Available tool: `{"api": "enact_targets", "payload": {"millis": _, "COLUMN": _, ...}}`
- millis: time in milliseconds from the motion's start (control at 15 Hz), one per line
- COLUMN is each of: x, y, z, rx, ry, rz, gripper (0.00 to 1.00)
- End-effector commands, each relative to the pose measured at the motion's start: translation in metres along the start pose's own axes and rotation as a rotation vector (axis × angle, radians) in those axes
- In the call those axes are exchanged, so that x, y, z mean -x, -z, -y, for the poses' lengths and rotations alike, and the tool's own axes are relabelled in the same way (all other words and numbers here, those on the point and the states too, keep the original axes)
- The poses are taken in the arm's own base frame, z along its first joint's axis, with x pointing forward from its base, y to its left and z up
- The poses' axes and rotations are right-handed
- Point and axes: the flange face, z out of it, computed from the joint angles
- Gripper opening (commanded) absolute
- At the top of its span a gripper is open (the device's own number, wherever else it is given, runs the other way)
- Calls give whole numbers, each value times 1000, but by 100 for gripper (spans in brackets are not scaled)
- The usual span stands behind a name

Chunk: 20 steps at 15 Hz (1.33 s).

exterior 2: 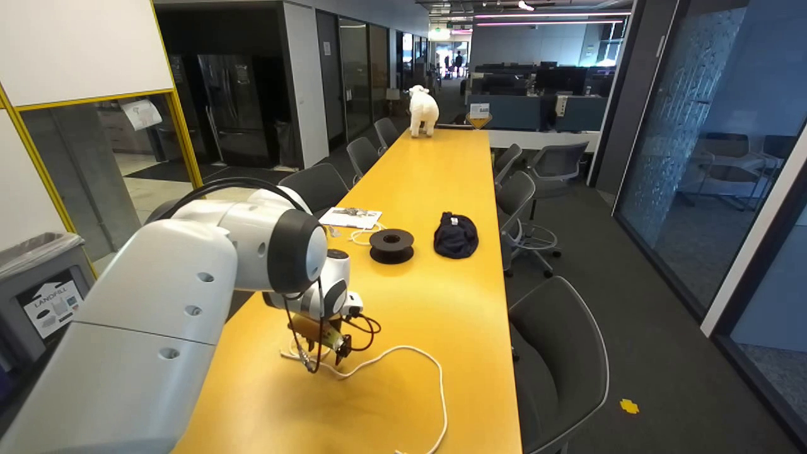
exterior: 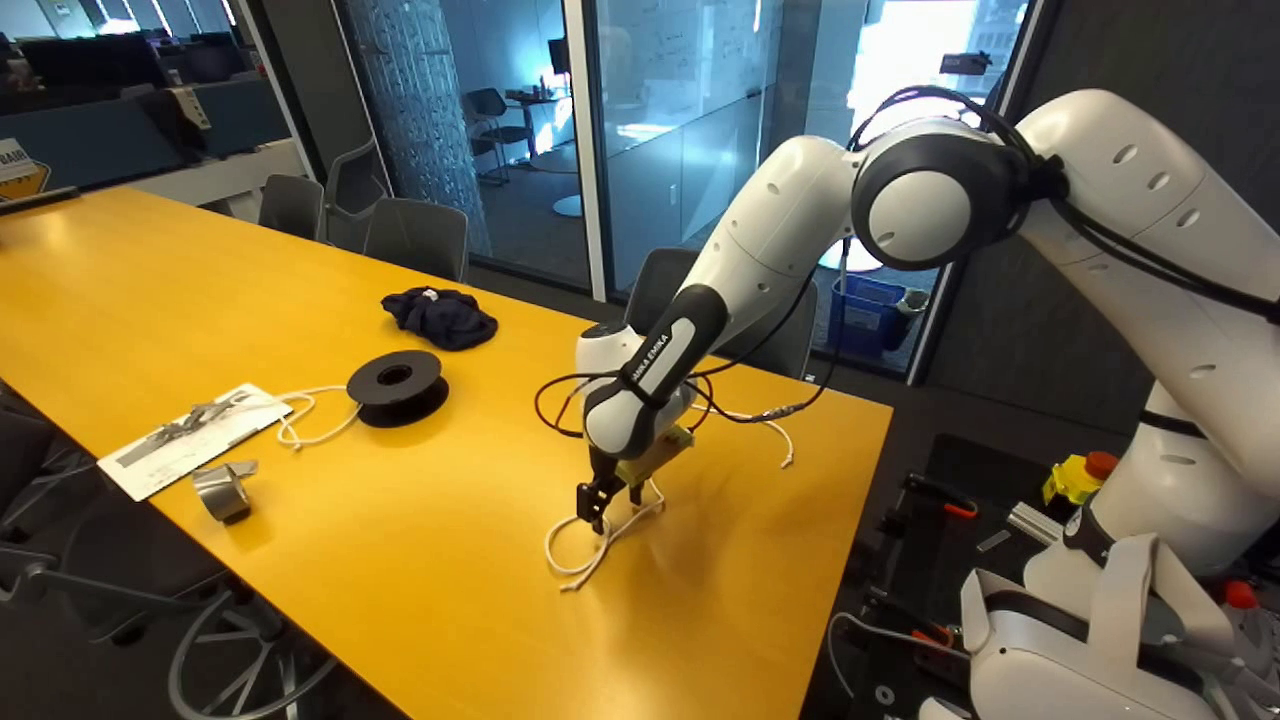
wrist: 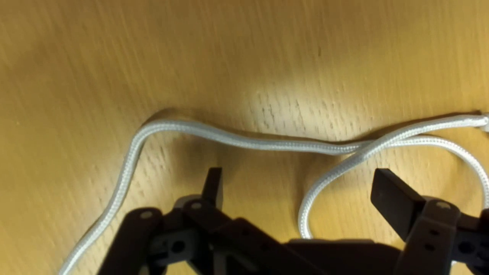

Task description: Unwind the white rope

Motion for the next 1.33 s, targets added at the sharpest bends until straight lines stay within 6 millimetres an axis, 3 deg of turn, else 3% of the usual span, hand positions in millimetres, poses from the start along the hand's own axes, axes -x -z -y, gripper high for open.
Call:
{"api": "enact_targets", "payload": {"millis": 0, "x": -10, "y": -1, "z": 8, "rx": 17, "ry": -35, "rz": -63, "gripper": 100}}
{"api": "enact_targets", "payload": {"millis": 800, "x": -5, "y": -12, "z": 18, "rx": 101, "ry": -42, "rz": -115, "gripper": 100}}
{"api": "enact_targets", "payload": {"millis": 867, "x": -5, "y": -12, "z": 18, "rx": 101, "ry": -38, "rz": -114, "gripper": 93}}
{"api": "enact_targets", "payload": {"millis": 933, "x": -4, "y": -12, "z": 18, "rx": 102, "ry": -30, "rz": -113, "gripper": 73}}
{"api": "enact_targets", "payload": {"millis": 1267, "x": -7, "y": -8, "z": 19, "rx": 117, "ry": -15, "rz": -123, "gripper": 34}}
